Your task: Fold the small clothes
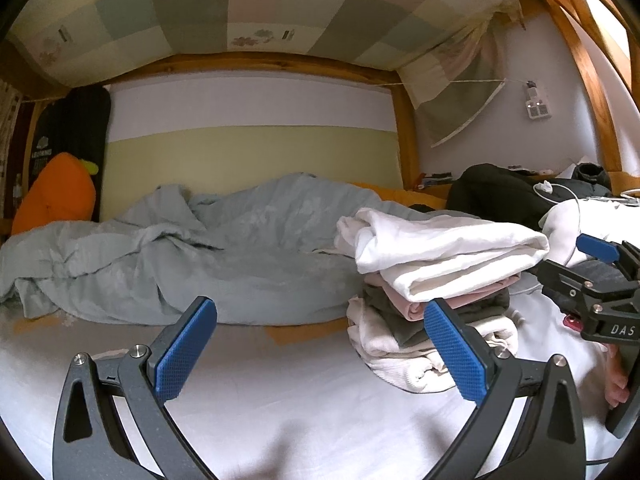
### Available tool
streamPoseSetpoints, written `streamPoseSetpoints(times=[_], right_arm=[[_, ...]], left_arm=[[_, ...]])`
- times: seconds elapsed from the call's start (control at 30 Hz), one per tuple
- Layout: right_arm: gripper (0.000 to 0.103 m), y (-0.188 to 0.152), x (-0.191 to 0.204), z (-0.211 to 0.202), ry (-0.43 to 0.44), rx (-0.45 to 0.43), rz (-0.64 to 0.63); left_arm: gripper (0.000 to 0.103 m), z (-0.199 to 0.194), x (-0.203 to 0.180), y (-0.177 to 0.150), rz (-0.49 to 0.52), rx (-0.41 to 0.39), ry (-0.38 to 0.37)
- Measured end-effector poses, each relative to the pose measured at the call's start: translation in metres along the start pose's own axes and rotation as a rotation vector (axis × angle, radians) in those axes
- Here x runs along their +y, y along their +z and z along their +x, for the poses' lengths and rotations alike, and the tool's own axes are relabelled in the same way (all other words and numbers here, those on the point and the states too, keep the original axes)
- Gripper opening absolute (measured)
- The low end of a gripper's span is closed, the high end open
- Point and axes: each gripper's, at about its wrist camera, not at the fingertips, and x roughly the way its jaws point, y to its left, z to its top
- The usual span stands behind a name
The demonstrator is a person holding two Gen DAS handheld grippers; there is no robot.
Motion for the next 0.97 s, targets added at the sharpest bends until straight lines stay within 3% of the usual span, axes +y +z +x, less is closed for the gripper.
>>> streamPoseSetpoints(times=[0.97], right_arm=[[0.102, -0.0027, 0.0005, -0.0006, -0.001, 0.012, 0.004]], left_arm=[[0.103, 0.0014, 0.0028, -0.0004, -0.001, 0.016, 0.007]])
